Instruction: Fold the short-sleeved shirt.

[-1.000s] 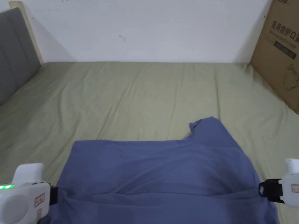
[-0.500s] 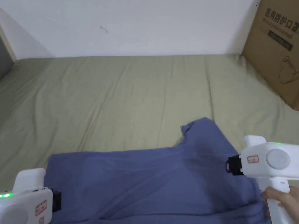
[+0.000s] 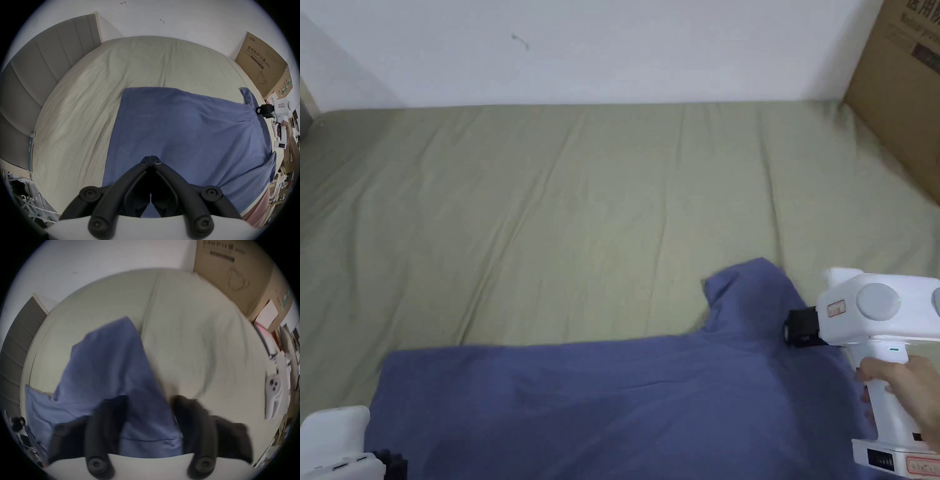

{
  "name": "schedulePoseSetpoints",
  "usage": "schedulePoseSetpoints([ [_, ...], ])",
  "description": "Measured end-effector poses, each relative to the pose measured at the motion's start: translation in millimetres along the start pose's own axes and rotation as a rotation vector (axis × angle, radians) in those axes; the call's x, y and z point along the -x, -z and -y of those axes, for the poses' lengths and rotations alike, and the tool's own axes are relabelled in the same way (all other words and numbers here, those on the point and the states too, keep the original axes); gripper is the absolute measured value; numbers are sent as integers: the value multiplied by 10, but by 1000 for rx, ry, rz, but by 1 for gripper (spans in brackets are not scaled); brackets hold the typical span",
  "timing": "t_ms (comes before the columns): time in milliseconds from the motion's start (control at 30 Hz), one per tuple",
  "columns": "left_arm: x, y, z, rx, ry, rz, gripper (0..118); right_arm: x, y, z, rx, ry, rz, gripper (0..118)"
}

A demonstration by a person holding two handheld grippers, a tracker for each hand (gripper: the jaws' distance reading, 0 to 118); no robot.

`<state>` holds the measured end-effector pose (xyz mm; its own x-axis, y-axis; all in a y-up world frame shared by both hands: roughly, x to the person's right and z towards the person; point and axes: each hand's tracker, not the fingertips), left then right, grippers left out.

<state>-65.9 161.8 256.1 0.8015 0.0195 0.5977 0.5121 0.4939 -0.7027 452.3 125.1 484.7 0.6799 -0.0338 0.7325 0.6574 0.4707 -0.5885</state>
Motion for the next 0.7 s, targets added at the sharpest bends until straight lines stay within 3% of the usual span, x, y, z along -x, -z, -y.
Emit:
schedulePoseSetpoints([
  [33,4,4,4,2,1,-1,0,20,-53,13,-30,-35,-9,1],
  [100,26,25,6,8,-1,3,0,117,-74,14,2,-31,-20,1],
  [133,38,31,5,10,-4,2,0,136,-59,17,14,-73,3,1],
  [300,110,4,-30,0,-21,1,0,55,-139,-2,-8,-4,-30,1],
  [467,238,41,-314,-79,-50,-9,5,54,-244,6,-37,-15,-36,1],
  [500,267,79,-418,-98,-58,-7,14,61,-240,7,-43,-21,-31,1],
  [533,268,103,-522,-104,-56,-13,36,63,-234,3,-41,-22,-30,1],
  [567,297,189,-647,-103,-58,-14,64,70,-222,-1,-35,-22,-30,1],
  [600,320,298,-769,-95,-60,-22,99,73,-216,1,-34,-20,-29,1],
  [633,331,366,-861,-86,-64,-37,110,69,-211,0,-31,-15,-31,1],
  [700,365,520,-1055,-109,-74,-39,109,57,-207,5,-30,-8,-35,1],
])
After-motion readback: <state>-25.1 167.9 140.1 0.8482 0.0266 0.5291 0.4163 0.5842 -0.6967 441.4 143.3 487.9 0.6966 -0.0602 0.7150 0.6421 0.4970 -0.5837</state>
